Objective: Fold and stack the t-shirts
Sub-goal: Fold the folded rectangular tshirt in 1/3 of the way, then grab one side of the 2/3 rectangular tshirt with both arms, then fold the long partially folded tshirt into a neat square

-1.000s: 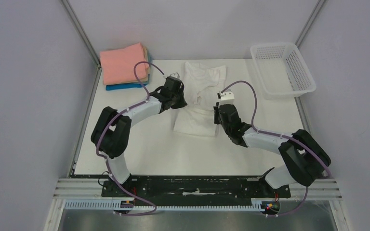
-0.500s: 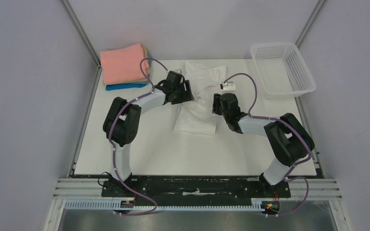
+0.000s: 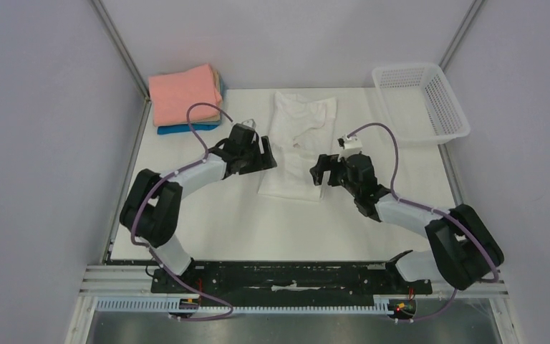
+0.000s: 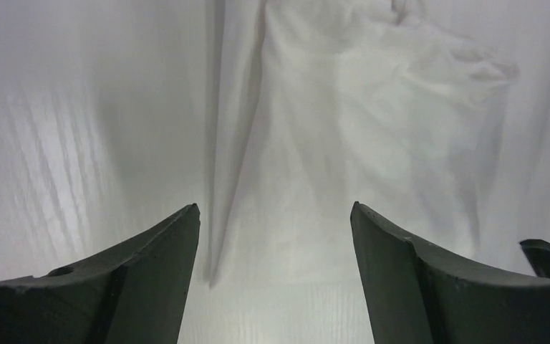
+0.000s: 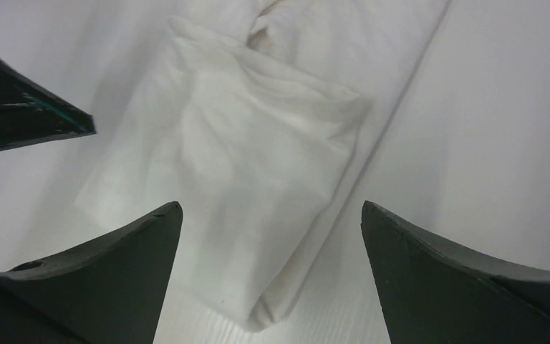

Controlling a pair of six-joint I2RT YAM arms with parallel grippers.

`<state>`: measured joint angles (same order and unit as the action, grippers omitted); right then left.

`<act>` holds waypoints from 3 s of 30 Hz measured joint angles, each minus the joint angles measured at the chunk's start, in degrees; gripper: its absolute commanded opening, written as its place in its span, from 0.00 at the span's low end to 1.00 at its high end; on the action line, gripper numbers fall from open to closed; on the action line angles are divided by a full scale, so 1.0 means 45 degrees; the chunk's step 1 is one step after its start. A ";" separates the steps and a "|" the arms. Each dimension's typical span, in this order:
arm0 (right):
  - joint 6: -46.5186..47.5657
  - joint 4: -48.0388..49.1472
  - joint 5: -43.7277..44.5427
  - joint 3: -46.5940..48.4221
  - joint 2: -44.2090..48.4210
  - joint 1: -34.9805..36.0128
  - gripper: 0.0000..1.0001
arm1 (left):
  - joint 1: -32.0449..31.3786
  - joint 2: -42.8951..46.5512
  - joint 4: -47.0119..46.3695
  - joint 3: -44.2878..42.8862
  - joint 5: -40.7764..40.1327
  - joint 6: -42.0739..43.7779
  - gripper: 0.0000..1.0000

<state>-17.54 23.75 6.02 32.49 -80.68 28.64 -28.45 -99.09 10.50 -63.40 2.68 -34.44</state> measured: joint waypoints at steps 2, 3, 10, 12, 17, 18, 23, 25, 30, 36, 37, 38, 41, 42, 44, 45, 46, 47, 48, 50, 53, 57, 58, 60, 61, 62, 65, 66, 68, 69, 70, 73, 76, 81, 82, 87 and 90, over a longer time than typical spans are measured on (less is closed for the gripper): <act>-0.0311 0.0447 -0.0986 -0.0840 0.0947 -0.0010 0.98 | 0.0000 0.0855 -0.0141 0.1146 0.0097 -0.0073 0.83; -0.0525 0.0748 -0.1549 -0.1195 0.1273 -0.0010 0.98 | 0.0000 0.1277 -0.0243 0.1773 0.0146 -0.0107 0.83; -0.2050 0.2137 -0.4425 -0.2715 0.1433 0.0199 0.98 | -0.0005 0.2283 -0.0622 0.4138 0.0325 -0.0617 0.84; -0.2259 0.1778 -0.4371 -0.2977 0.1496 0.0257 0.98 | 0.0000 0.2331 -0.0850 0.4347 0.0418 -0.0801 0.84; -0.2822 0.0423 -0.2817 -0.3041 0.1841 0.0267 0.98 | 0.0000 0.2025 -0.1477 0.4371 0.0437 -0.1132 0.65; -0.2905 0.0223 -0.2599 -0.3045 0.1865 0.0262 0.98 | 0.0005 0.1943 -0.1583 0.4362 0.0442 -0.1205 0.61; -0.3279 -0.0316 -0.1783 -0.3118 0.1763 0.0369 0.98 | 0.0019 0.1622 -0.2103 0.4381 0.0461 -0.1486 0.53; -0.3385 -0.0228 -0.1535 -0.3104 0.1501 0.0461 0.94 | 0.0019 0.1549 -0.2497 0.4507 0.0505 -0.1671 0.47; -0.3628 -0.0117 -0.0753 -0.2710 0.0855 0.0806 0.66 | 0.0019 0.1229 -0.3109 0.4585 0.0617 -0.1972 0.34; -0.3905 0.0155 -0.0602 -0.2764 0.0403 0.1151 0.39 | 0.0015 0.0797 -0.3881 0.4658 0.1248 -0.2166 0.23; -0.3944 0.0204 -0.0602 -0.2783 0.0359 0.1209 0.37 | 0.0005 0.0743 -0.4046 0.4711 0.1350 -0.2200 0.23; -0.3973 0.0287 -0.0607 -0.2822 0.0301 0.1297 0.33 | 0.0000 0.0695 -0.4192 0.4765 0.1457 -0.2229 0.21; -0.3963 0.0442 -0.0593 -0.2890 0.0209 0.1477 0.25 | -0.0010 0.0680 -0.4561 0.4959 0.1564 -0.2336 0.12; -0.3997 0.0505 -0.0578 -0.2953 0.0204 0.1545 0.21 | -0.0015 0.0680 -0.4692 0.5056 0.1598 -0.2365 0.11; -0.4017 0.0651 -0.0544 -0.3079 0.0204 0.1642 0.19 | -0.0015 0.0680 -0.4891 0.5168 0.1705 -0.2380 0.10; -0.4056 0.0709 -0.0529 -0.3128 0.0204 0.1666 0.17 | -0.0019 0.0685 -0.4979 0.5217 0.1778 -0.2380 0.11; -0.4075 0.0797 -0.0495 -0.3201 0.0219 0.1685 0.14 | -0.0029 0.0690 -0.5042 0.5255 0.1812 -0.2380 0.10; -0.4095 0.0860 -0.0466 -0.3254 0.0233 0.1695 0.09 | -0.0044 0.0699 -0.5090 0.5294 0.1826 -0.2380 0.05; -0.4099 0.0908 -0.0457 -0.3313 0.0253 0.1710 0.01 | -0.0068 0.0719 -0.5129 0.5333 0.1846 -0.2380 0.02; -0.4095 0.0967 -0.0418 -0.3444 0.0335 0.1753 0.00 | -0.0136 0.0826 -0.5183 0.5469 0.1870 -0.2395 0.02; -0.4114 0.0884 -0.0418 -0.3609 0.0578 0.1821 0.00 | -0.0321 0.1107 -0.5217 0.5780 0.1875 -0.2390 0.02; -0.3929 0.0005 -0.0675 -0.3837 0.1452 0.2254 0.00 | -0.0860 0.2045 -0.4750 0.6479 0.1783 -0.2385 0.02; -0.3876 -0.0316 -0.0816 -0.3973 0.1841 0.2404 0.00 | -0.1093 0.2443 -0.4415 0.6703 0.1705 -0.2385 0.02; -0.3808 -0.1064 -0.1161 -0.4323 0.2822 0.2710 0.00 | -0.1705 0.3507 -0.3453 0.7159 0.1462 -0.2385 0.02; -0.3759 -0.1399 -0.1360 -0.4478 0.3283 0.2846 0.00 | -0.1923 0.3973 -0.3065 0.7291 0.1418 -0.2385 0.02; -0.3687 -0.1797 -0.1588 -0.4643 0.3842 0.2977 0.00 | -0.2181 0.4566 -0.2584 0.7412 0.1350 -0.2390 0.02; -0.3332 -0.2919 -0.2603 -0.4731 0.5008 0.3225 0.00 | -0.2739 0.6547 -0.1360 0.7650 0.1282 -0.2467 0.02; -0.3157 -0.3468 -0.2939 -0.4609 0.5265 0.3351 0.00 | -0.2890 0.7218 -0.1054 0.7713 0.1209 -0.2565 0.02; -0.2866 -0.4362 -0.3526 -0.4318 0.5571 0.3536 0.00 | -0.3196 0.8655 -0.0466 0.7912 0.1107 -0.2832 0.02; -0.2735 -0.4755 -0.3813 -0.4158 0.5712 0.3725 0.00 | -0.3337 0.9190 -0.0243 0.7995 0.1103 -0.2943 0.02; -0.2550 -0.5241 -0.4182 -0.3949 0.5897 0.3847 0.00 | -0.3512 0.9821 0.0058 0.8087 0.1093 -0.3070 0.02; -0.2113 -0.6363 -0.5056 -0.3313 0.6353 0.4046 0.00 | -0.3973 1.1521 0.0986 0.8320 0.1088 -0.3419 0.02; -0.1851 -0.6965 -0.5469 -0.2788 0.6727 0.4143 0.00 | -0.4148 1.2580 0.1540 0.8544 0.1088 -0.3687 0.02; -0.1797 -0.7587 -0.4755 -0.2205 0.7393 0.4172 0.00 | -0.4163 1.3236 0.2035 0.8602 0.0364 -0.4153 0.02; -0.1783 -0.7606 -0.4532 -0.2108 0.7499 0.4172 0.00 | -0.4163 1.3279 0.2040 0.8587 0.0170 -0.4197 0.02; -0.1457 -0.7679 -0.2909 -0.0884 0.7402 0.4143 0.00 | -0.4143 1.2492 0.2429 0.7368 -0.1404 -0.4211 0.02; -0.1307 -0.7349 -0.2443 -0.0209 0.6912 0.3900 0.00 | -0.3866 1.1647 0.2409 0.6348 -0.2045 -0.4201 0.02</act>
<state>-23.42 -9.32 -4.97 31.55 -49.58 46.19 -45.84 -46.68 21.34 -34.83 -6.52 -53.34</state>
